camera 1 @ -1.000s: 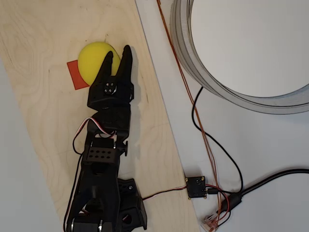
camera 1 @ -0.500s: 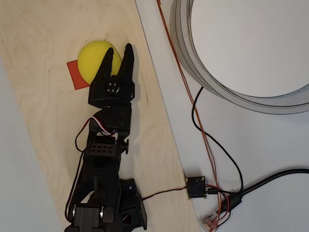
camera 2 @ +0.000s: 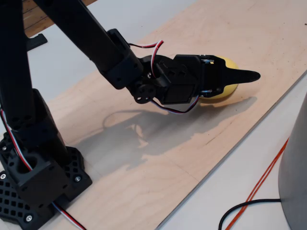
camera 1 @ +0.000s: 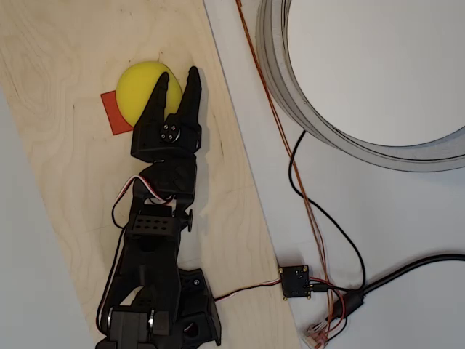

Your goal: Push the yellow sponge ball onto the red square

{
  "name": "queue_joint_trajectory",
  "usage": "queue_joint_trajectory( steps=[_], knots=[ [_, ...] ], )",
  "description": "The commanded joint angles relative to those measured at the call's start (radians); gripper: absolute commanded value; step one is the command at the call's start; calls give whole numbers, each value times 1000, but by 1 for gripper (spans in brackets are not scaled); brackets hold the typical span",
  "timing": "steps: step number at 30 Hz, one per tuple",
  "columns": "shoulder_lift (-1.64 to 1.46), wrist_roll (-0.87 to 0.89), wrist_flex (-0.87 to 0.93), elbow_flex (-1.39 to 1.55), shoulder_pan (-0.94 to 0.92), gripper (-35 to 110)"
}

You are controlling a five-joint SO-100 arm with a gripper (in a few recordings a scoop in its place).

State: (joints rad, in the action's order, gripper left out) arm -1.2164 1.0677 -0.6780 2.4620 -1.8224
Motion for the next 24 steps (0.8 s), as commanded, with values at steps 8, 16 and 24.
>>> queue_joint_trajectory(
  steps=[8,16,24],
  knots=[
    [-63,38,-11,66,189,21],
    [-84,29,-12,77,179,21],
    [-57,-44,-78,69,127,22]
  ],
)
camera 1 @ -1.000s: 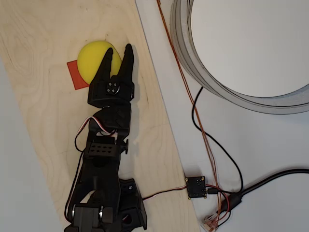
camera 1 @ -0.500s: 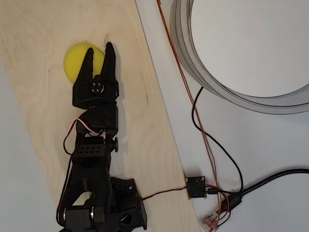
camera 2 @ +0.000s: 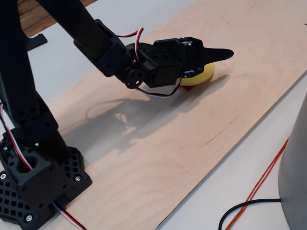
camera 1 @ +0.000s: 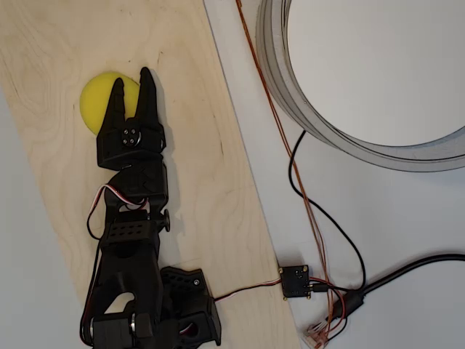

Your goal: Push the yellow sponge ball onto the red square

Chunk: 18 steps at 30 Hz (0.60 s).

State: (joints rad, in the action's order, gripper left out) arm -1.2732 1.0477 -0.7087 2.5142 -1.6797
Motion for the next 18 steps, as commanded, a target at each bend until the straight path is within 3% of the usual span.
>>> queue_joint_trajectory(
  steps=[1,18],
  knots=[
    [8,-46,-67,17,-23,22],
    [-173,-327,-126,114,-80,22]
  ],
)
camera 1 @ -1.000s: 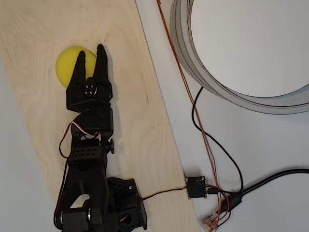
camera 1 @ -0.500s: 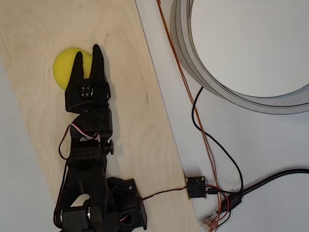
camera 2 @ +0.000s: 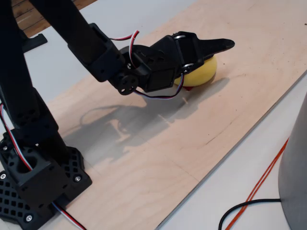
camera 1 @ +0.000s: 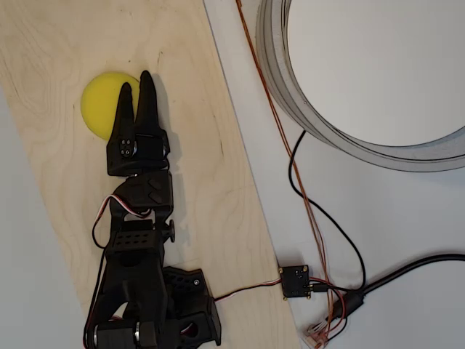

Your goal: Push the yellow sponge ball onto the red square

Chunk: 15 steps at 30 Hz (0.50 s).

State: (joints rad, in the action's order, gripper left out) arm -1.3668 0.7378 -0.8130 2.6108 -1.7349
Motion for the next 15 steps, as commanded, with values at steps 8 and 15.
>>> queue_joint_trajectory(
  steps=[8,15],
  knots=[
    [-199,-75,-2,74,-25,22],
    [-483,-44,399,66,14,22]
  ],
)
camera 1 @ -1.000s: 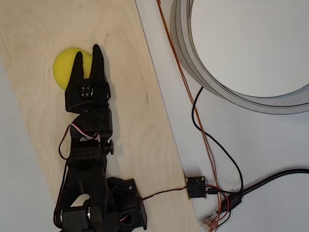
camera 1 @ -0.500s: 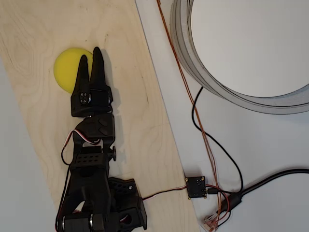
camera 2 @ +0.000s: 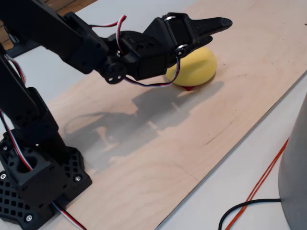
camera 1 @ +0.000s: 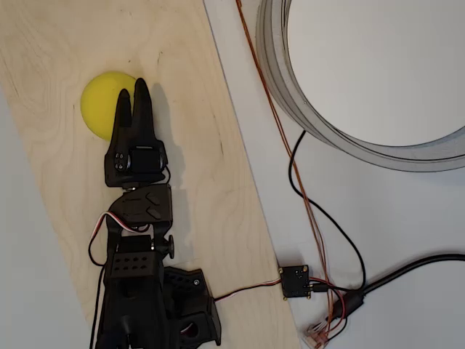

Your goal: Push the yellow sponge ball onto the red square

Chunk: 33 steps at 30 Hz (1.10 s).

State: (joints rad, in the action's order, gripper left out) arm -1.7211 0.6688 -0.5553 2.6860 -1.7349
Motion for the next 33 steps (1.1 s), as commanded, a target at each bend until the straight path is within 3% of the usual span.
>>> queue_joint_trajectory(
  steps=[1,15,33],
  knots=[
    [-150,38,178,-9,20,22],
    [-160,80,520,-187,98,22],
    [94,55,574,-448,107,22]
  ],
)
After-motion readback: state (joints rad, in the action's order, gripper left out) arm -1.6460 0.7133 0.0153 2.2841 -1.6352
